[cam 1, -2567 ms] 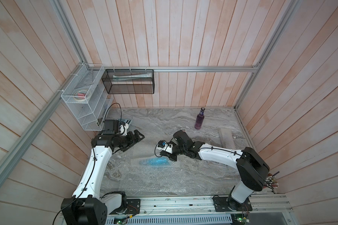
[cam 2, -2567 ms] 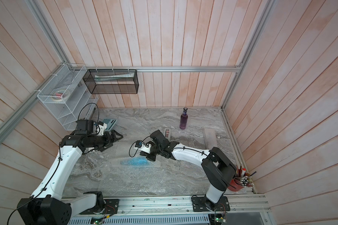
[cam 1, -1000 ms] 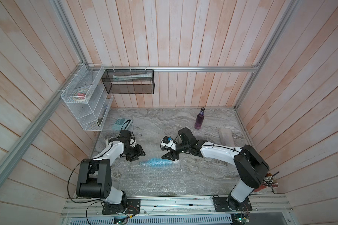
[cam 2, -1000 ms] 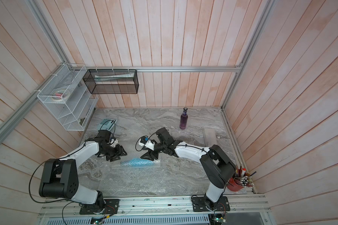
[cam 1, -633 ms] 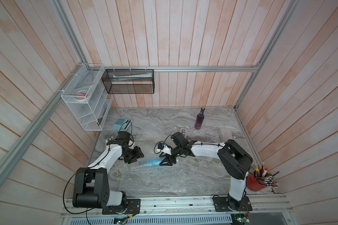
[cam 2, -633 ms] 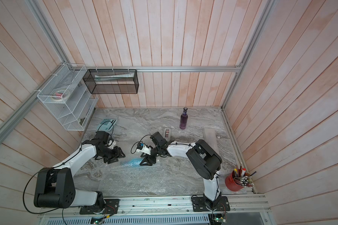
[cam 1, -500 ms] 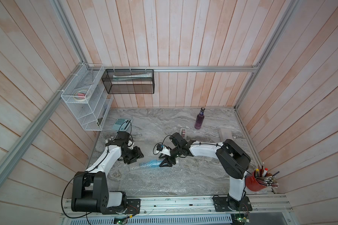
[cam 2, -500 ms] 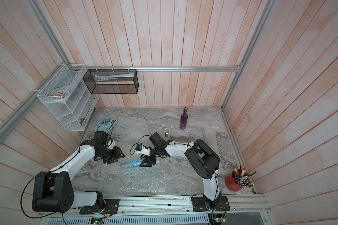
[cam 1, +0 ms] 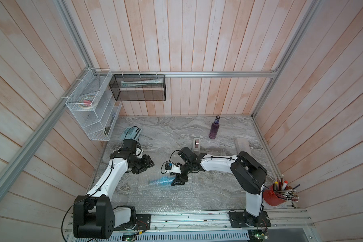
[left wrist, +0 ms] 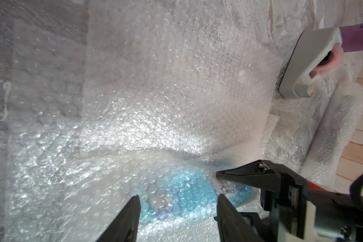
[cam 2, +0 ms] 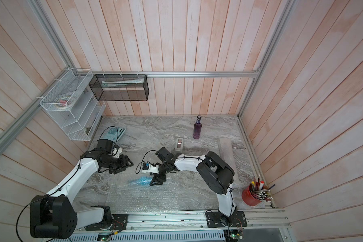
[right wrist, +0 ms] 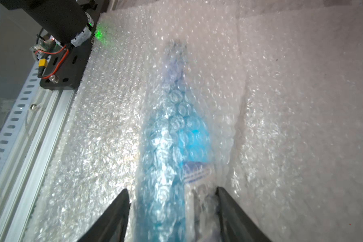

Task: Wrap wine bottles in bubble wrap
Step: Wrap the wine bottle in bubble wrap.

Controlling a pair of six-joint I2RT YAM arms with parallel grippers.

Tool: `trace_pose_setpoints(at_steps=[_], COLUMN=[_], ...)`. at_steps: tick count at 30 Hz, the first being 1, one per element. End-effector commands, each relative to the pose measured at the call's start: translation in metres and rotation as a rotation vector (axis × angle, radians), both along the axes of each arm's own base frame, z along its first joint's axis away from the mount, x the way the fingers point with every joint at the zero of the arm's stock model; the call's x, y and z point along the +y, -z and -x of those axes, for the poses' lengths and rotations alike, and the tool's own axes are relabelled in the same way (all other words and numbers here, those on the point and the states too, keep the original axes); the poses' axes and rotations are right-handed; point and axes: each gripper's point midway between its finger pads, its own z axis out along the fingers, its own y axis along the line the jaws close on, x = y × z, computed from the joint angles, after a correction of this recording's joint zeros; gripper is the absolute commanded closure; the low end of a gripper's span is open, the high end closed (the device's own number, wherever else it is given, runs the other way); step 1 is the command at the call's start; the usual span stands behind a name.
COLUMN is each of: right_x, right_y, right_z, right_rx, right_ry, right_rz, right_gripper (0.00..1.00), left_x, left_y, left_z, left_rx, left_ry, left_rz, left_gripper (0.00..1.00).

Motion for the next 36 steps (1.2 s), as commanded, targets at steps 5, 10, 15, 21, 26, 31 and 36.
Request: trace_pose_setpoints(at_steps=[5,10,15,21,26,31,36], right_x=[-0.016,-0.014,-0.016,-0.019,-0.022,-0.024,-0.021], right_y=[0.026,0.021,0.020,0.022,0.024,0.027,0.026], right_z=[0.006,0.007,0.012,0.009,0.003,-0.002,-0.003], right_rx=[0.014,0.095,0.206,0.286,0.340,0.374,0.389], right_ry=[0.024,0.021,0.028,0.029,0.030,0.031,0.024], right_rz=[0.091,0.052,0.042,0.040,0.040,0.042,0.033], right_gripper=[0.36,0.45,0.47,0.47,0.47,0.47,0.47], left_x=[-0.009,-0.014,-0.021,-0.017,-0.041,-0.046,-0.049], left_y=[-0.030,-0.048,-0.077,-0.088,-0.082,-0.048,-0.036], left_z=[-0.018,-0.033,-0.050,-0.044,0.000,0.054,0.088], left_rx=[-0.149,-0.278,-0.480,-0.667,-0.696,-0.632,-0.680], left_ry=[0.060,0.128,0.272,0.608,0.953,1.196,1.334], left_rz=[0.029,0.029,-0.005,-0.212,-0.127,-0.115,-0.082], left_gripper=[0.39,0.41,0.42,0.46,0.41,0.35,0.26])
